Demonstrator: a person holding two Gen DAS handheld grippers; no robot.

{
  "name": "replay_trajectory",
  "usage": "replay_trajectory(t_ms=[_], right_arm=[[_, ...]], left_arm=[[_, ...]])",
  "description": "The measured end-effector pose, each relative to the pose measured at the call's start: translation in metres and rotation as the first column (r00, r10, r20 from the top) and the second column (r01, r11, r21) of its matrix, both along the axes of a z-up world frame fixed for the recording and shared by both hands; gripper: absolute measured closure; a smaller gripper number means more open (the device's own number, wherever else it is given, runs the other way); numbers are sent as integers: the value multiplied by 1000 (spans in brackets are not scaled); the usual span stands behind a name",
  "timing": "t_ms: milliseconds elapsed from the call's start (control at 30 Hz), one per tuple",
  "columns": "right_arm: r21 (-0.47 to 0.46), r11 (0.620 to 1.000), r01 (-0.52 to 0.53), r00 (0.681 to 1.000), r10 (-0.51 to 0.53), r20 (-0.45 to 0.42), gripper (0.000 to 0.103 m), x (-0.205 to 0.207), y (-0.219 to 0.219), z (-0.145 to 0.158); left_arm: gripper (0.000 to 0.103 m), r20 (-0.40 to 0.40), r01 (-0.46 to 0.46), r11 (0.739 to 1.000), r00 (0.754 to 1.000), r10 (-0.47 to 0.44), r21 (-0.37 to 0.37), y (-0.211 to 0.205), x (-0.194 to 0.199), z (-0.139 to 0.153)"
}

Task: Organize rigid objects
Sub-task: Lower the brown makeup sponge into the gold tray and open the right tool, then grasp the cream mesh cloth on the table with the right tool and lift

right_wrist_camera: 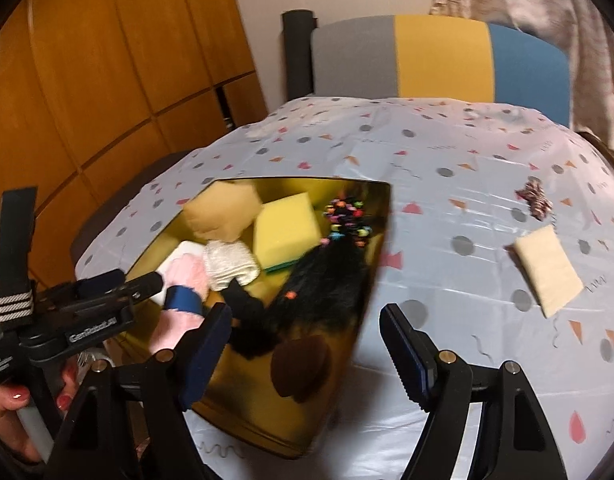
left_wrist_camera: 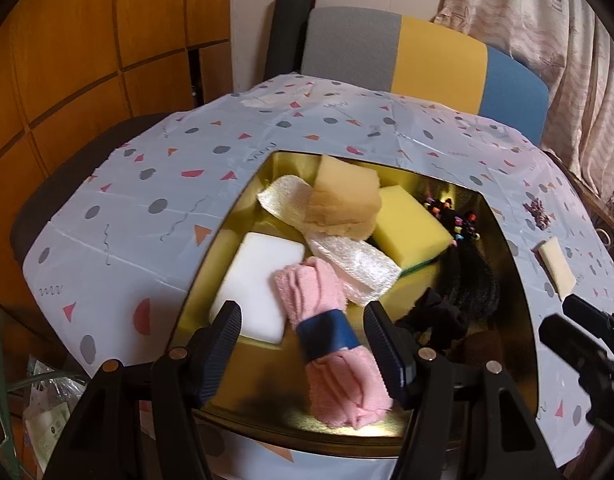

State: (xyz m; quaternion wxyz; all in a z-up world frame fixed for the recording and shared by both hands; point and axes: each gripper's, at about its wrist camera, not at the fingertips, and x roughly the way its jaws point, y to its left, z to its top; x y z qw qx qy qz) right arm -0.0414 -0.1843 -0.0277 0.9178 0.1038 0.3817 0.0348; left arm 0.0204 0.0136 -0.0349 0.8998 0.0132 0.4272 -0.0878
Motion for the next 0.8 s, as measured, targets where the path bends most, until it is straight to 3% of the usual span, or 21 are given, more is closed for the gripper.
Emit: replay_trajectory(t_ms=[100, 267, 433, 567, 633, 800], right_arm=[[-20, 999, 40, 999, -40, -14, 26, 0, -13, -2], [-47, 995, 94, 995, -95, -24, 26, -1, -42, -7], [-106, 984, 146, 988, -151, -41, 26, -2, -86, -20], [-212, 953, 214, 972, -230, -54, 10, 7, -136, -31], [-262, 929, 261, 957, -285, -56, 9, 14, -164, -36], [-213, 923, 321, 932, -348, -102, 8, 34, -224, -51]], left_arm=[[39, -15, 34, 999, 999, -34, -11, -7, 0, 0], [39, -37, 117, 989, 992, -120, -94, -21, -2, 3], [39, -37, 183, 981, 982, -186, -66, -43, -6, 5], [39, -41, 222, 972, 973, -225, -72, -55, -10, 8], [39, -48, 237, 968, 969, -241, -80, -62, -10, 8], [39, -65, 261, 961, 961, -268, -90, -80, -11, 9]])
